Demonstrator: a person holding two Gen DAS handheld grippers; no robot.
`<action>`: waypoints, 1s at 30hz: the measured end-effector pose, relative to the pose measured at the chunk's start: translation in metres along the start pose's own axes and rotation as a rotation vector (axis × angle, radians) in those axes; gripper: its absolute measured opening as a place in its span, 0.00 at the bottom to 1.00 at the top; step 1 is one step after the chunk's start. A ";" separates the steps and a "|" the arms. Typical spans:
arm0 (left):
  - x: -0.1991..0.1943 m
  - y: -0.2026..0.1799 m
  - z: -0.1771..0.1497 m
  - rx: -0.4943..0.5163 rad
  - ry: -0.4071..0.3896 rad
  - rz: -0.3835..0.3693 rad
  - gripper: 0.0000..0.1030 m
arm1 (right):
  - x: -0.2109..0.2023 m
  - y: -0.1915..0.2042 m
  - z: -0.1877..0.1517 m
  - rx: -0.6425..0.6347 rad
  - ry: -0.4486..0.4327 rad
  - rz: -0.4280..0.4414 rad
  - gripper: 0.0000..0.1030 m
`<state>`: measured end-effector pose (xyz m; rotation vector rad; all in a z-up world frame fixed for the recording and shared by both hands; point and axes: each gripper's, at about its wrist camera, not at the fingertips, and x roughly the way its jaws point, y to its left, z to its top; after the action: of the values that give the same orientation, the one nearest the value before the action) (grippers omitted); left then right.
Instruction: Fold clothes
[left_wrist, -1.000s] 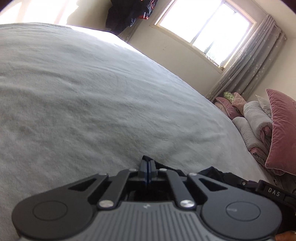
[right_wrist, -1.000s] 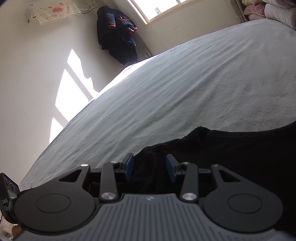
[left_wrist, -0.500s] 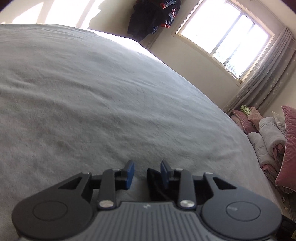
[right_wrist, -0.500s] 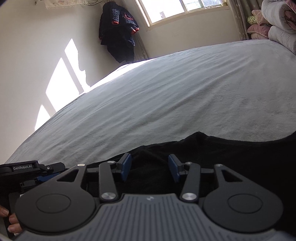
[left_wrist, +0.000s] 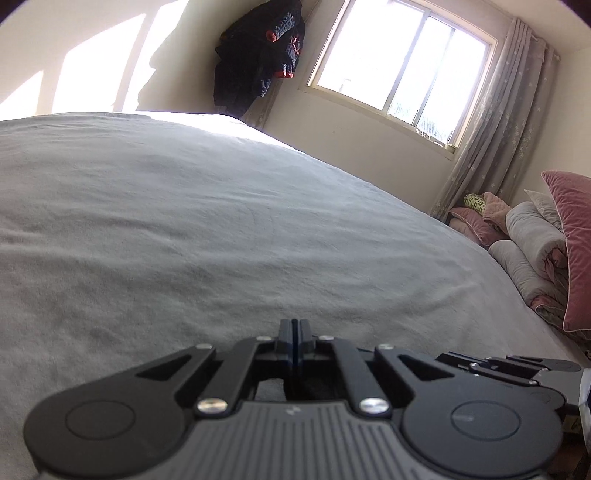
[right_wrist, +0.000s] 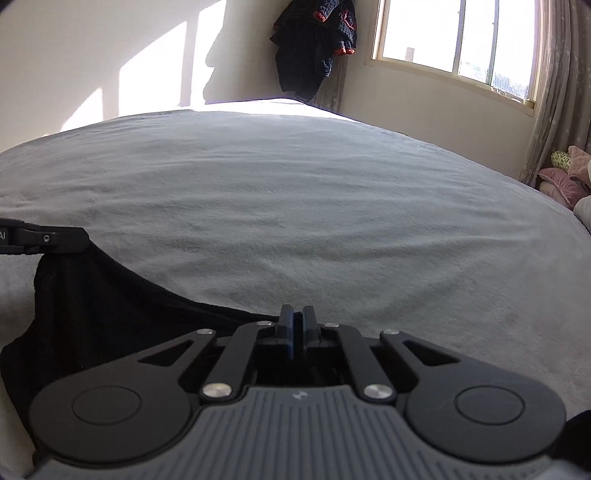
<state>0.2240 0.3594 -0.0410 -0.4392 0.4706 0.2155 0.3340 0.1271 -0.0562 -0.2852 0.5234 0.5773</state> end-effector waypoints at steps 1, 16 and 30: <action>0.011 0.004 0.000 -0.028 0.060 0.004 0.03 | 0.004 0.000 0.001 0.010 0.012 -0.007 0.05; -0.008 0.029 0.015 -0.158 0.113 0.004 0.26 | -0.088 0.080 -0.005 -0.077 -0.040 0.528 0.44; -0.011 0.010 0.011 -0.021 0.068 -0.187 0.00 | -0.065 0.109 -0.010 -0.046 -0.007 0.547 0.09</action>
<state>0.2156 0.3721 -0.0305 -0.5096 0.4914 0.0251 0.2200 0.1819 -0.0413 -0.1813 0.5839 1.1214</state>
